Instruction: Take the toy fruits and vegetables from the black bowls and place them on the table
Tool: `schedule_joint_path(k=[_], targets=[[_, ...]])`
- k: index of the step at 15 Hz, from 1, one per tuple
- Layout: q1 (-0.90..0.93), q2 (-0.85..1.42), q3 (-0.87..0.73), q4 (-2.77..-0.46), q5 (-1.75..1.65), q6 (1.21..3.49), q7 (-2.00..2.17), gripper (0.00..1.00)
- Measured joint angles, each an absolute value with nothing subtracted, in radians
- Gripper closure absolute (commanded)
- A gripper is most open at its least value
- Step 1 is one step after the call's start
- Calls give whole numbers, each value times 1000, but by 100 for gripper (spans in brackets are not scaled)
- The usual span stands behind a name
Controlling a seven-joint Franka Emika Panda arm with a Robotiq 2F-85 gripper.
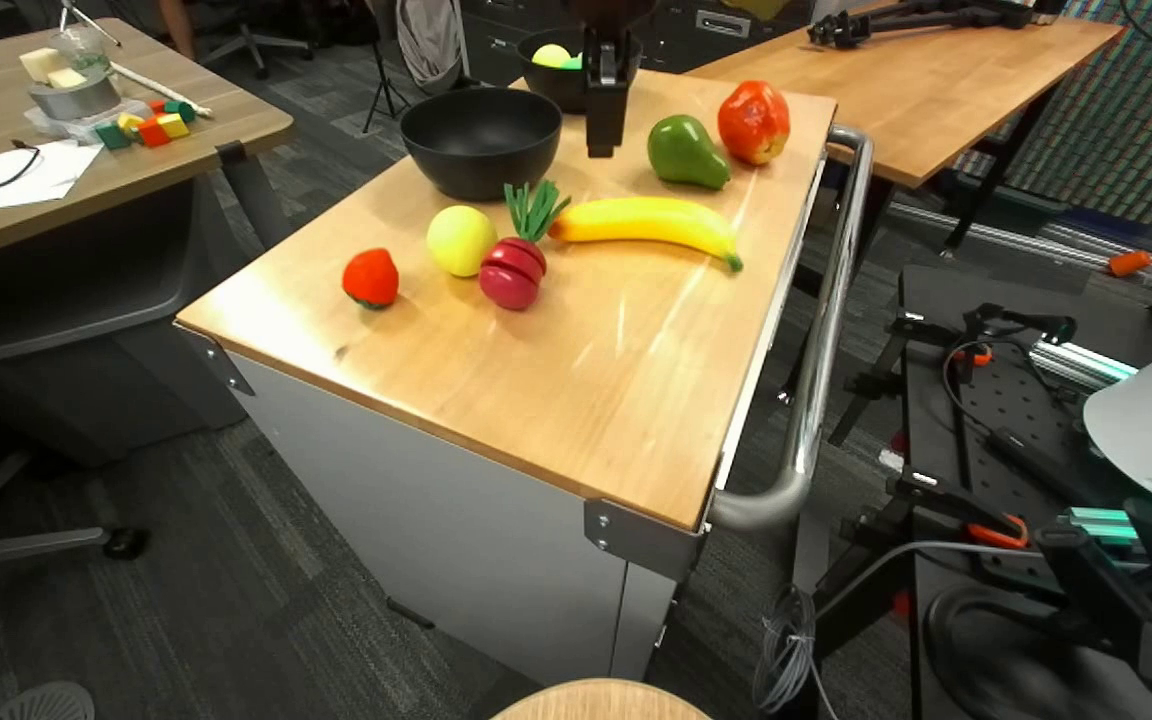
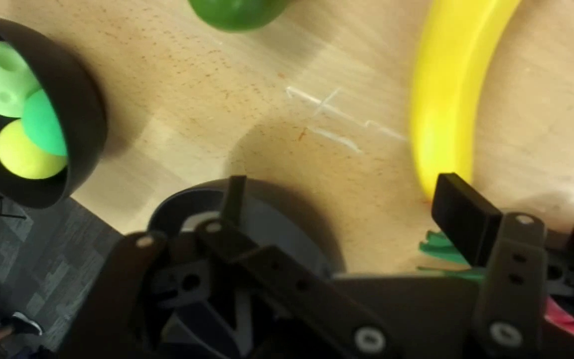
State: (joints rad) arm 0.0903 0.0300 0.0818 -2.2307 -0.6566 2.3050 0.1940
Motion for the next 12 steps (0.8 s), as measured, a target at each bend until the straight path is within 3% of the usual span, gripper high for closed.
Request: schedule_joint_path(k=[8,12], targets=[[-58,-18,-77,-2114,-70,2384,-315,0],[-74,-10,-84,-2101,-60,2379,-345,0]])
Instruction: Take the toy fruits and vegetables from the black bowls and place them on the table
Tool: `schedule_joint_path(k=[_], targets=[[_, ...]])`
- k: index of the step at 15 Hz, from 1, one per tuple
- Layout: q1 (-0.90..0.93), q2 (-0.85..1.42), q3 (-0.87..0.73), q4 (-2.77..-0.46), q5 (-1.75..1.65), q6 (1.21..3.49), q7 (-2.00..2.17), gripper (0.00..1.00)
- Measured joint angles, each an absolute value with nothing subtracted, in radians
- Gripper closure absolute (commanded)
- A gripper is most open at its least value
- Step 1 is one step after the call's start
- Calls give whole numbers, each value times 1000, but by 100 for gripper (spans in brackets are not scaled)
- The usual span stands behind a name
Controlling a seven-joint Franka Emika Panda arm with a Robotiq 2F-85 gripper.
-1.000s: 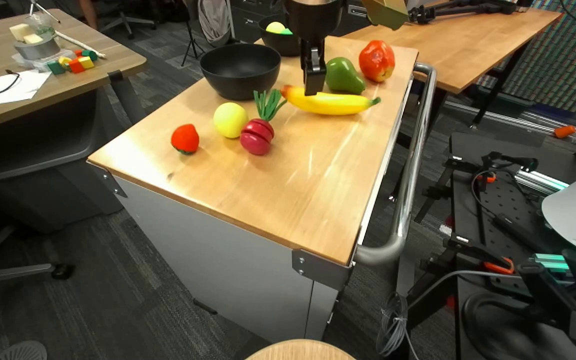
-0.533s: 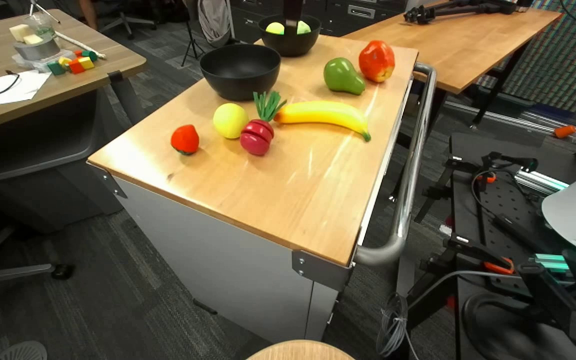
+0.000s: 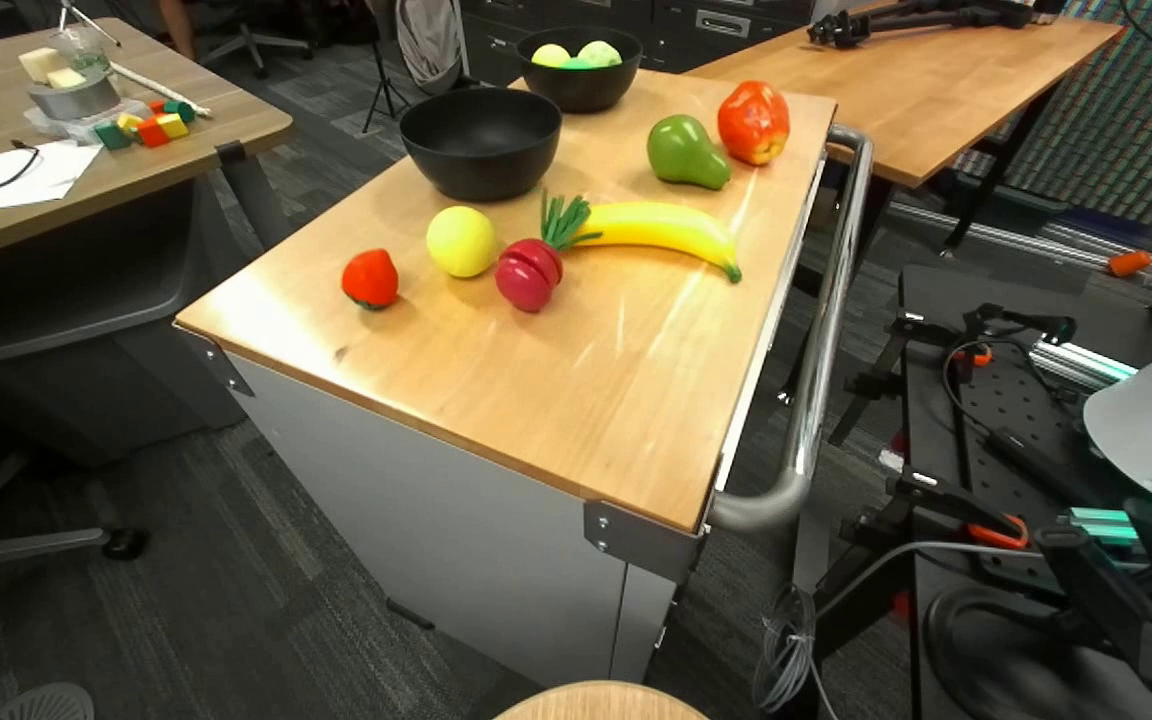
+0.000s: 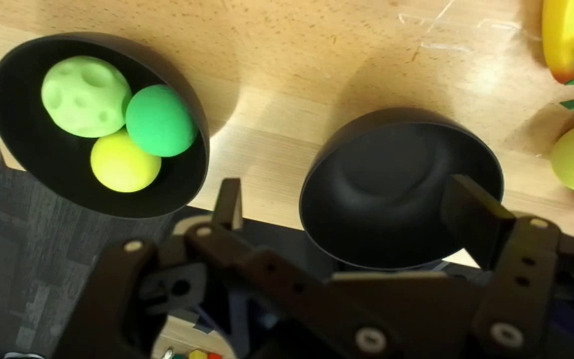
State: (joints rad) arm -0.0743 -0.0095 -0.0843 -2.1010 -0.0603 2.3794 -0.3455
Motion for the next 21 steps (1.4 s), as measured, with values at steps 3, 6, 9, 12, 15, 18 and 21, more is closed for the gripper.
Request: schedule_joint_path(k=[3,6,9,12,15,18,21], targets=[[-68,49,-72,-2066,-120,2381,-295,0],[-74,159,-84,-1960,-149,2381,-216,0],[-87,272,-106,-1832,-155,2378,-164,0],[-112,359,-123,-1721,-150,2361,-130,0],[-152,405,-137,-1654,-133,2343,-112,0],[-176,412,-140,-1631,-132,2336,-109,0],[-175,414,-137,-1633,-132,2332,-112,0]])
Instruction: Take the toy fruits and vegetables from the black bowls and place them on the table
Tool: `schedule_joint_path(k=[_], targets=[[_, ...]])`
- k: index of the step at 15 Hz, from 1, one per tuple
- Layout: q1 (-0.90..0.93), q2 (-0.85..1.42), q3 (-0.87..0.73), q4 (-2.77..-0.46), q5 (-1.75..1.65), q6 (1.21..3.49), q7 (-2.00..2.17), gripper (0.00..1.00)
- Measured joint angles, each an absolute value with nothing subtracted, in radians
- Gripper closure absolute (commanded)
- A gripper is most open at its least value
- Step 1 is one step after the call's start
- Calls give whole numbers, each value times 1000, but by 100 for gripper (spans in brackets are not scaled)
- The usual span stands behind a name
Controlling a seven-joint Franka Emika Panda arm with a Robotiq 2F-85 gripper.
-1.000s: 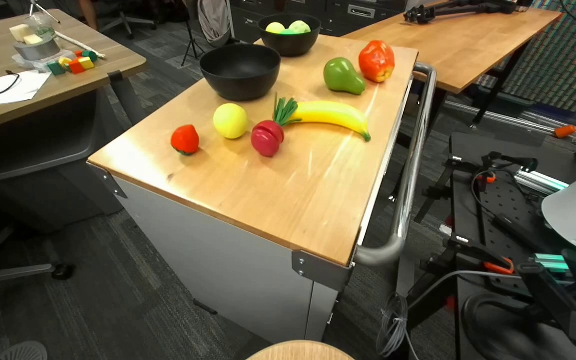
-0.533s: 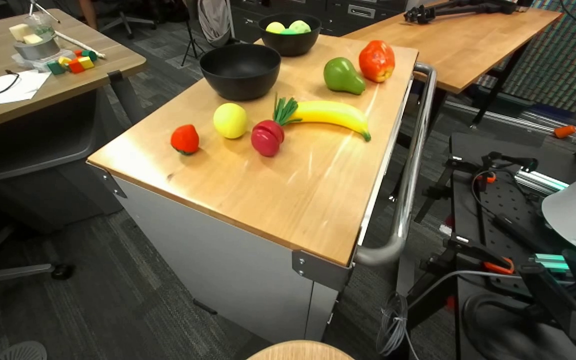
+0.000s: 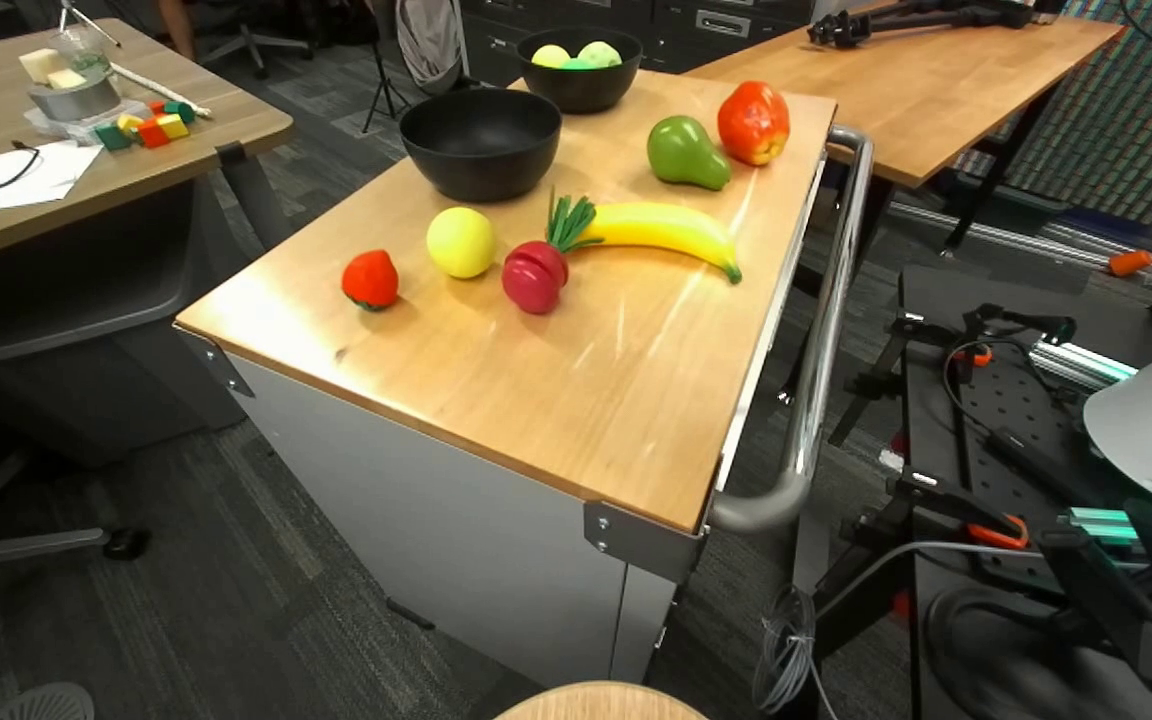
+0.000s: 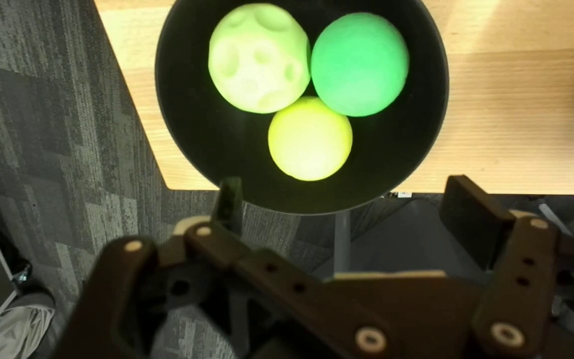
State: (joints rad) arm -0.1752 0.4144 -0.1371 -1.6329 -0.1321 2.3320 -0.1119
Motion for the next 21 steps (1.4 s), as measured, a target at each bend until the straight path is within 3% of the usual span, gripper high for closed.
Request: schedule_joint_path(k=[21], targets=[[-229,640,-138,-1418,-127,2181,-143,0]])
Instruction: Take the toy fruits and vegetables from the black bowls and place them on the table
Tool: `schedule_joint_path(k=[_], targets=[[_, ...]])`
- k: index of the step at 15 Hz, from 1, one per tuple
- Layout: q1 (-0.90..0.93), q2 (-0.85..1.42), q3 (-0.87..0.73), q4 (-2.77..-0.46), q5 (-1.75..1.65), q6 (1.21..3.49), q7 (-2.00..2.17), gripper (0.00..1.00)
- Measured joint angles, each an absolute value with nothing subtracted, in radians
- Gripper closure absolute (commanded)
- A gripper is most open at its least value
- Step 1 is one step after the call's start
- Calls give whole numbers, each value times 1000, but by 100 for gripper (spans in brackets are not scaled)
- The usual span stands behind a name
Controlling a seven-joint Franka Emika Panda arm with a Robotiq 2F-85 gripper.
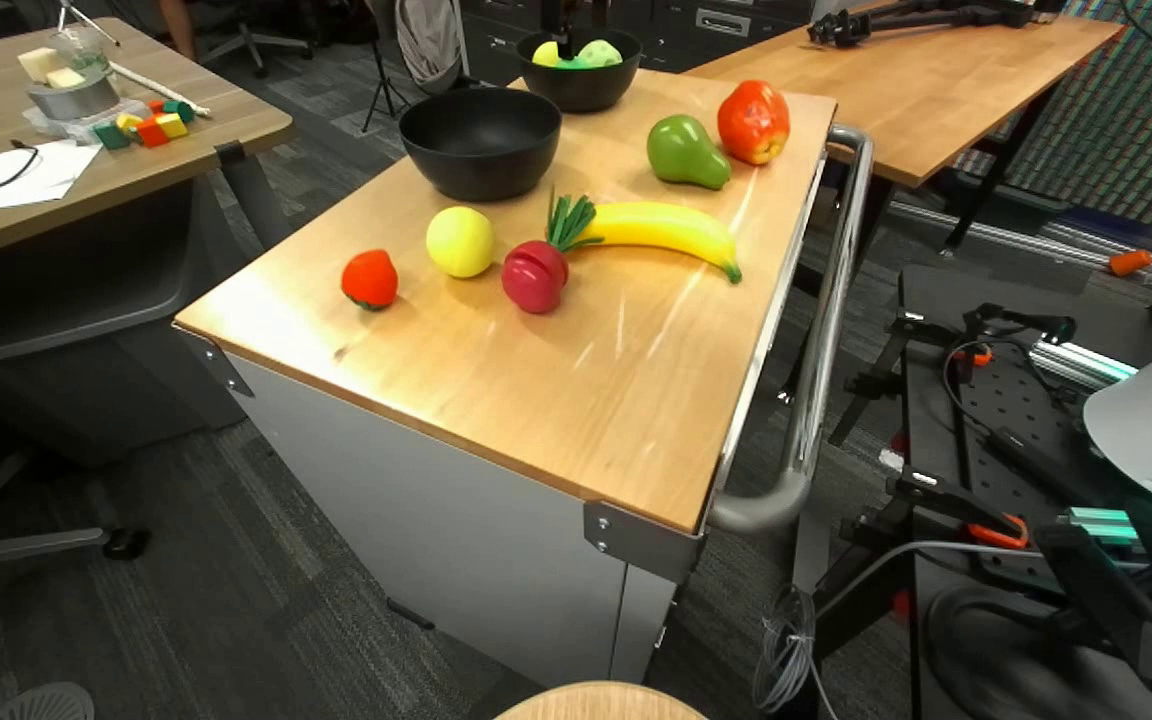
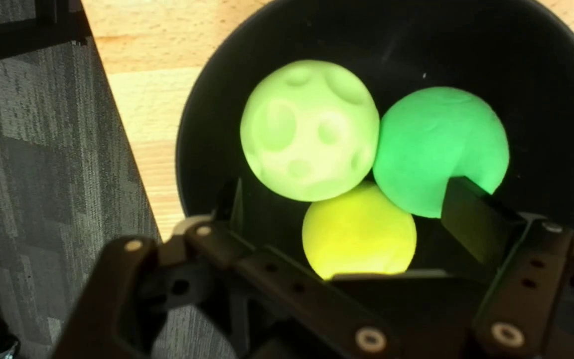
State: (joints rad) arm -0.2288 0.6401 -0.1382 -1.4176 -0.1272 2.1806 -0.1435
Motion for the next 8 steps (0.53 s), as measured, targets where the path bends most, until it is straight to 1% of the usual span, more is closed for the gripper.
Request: schedule_joint_path(k=[8], targets=[[-238,699,-135,-1302,-44,2123,-108,0]])
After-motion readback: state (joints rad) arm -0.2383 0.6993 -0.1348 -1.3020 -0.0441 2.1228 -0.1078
